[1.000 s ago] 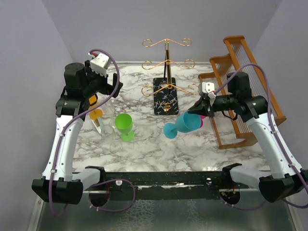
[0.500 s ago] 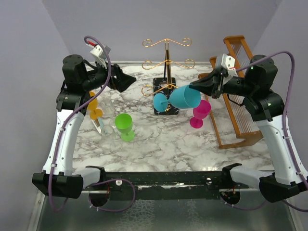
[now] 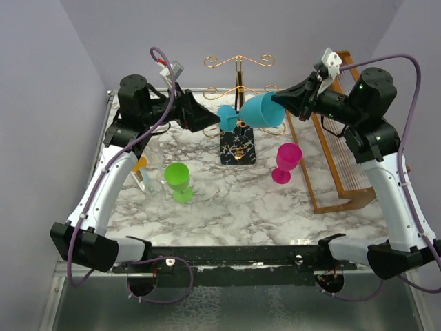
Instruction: Place the wine glass upside down on the wine glass rack
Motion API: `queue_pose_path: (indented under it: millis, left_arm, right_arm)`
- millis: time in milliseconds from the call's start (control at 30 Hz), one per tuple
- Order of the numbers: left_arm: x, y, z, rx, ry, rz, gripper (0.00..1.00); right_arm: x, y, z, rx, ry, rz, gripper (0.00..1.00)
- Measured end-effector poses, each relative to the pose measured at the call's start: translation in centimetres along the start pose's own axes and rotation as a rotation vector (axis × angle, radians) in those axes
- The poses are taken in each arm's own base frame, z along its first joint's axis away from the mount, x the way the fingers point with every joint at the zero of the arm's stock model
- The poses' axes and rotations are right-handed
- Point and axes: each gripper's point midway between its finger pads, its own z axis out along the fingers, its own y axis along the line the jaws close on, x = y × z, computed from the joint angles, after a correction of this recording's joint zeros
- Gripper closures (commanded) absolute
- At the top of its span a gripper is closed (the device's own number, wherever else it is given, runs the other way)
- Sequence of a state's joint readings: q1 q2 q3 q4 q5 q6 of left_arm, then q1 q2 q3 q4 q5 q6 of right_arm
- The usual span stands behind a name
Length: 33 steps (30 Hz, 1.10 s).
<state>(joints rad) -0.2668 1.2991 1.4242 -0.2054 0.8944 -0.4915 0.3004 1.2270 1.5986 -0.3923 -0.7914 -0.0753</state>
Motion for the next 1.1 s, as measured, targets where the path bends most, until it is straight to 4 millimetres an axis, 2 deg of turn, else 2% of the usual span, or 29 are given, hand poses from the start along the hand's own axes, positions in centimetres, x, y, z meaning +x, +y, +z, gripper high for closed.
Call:
queue_pose_path:
  millis: [133, 333, 667, 767, 967, 1100]
  left_arm:
    - [0.3, 0.3, 0.5, 0.003, 0.007, -0.053, 0.35]
    - [0.8, 0.6, 1.5, 0.024, 0.028, -0.108, 0.46]
    - [1.5, 0.6, 2.3, 0.043, 0.054, -0.154, 0.73]
    - [1.4, 0.6, 2.4, 0.049, 0.048, -0.149, 0.79]
    - [1.4, 0.4, 2.5, 0.058, 0.045, -0.151, 0.84]
    - [1.5, 0.3, 2.6, 0.061, 0.045, -0.152, 0.95]
  right_arm:
    - [-0.2, -0.5, 0.2, 0.021, -0.005, 0.013, 0.99]
    - [-0.8, -0.8, 0.3, 0.034, -0.021, 0.015, 0.99]
    - [-0.9, -1.1, 0.4, 0.044, -0.031, 0.015, 0.99]
    - [-1.0, -1.2, 0.5, 0.046, -0.033, 0.013, 0.99]
    - [-0.5, -1.2, 0.6, 0.046, -0.026, 0.020, 0.99]
    - [-0.3, -1.3, 0.7, 0.046, -0.027, 0.022, 0.99]
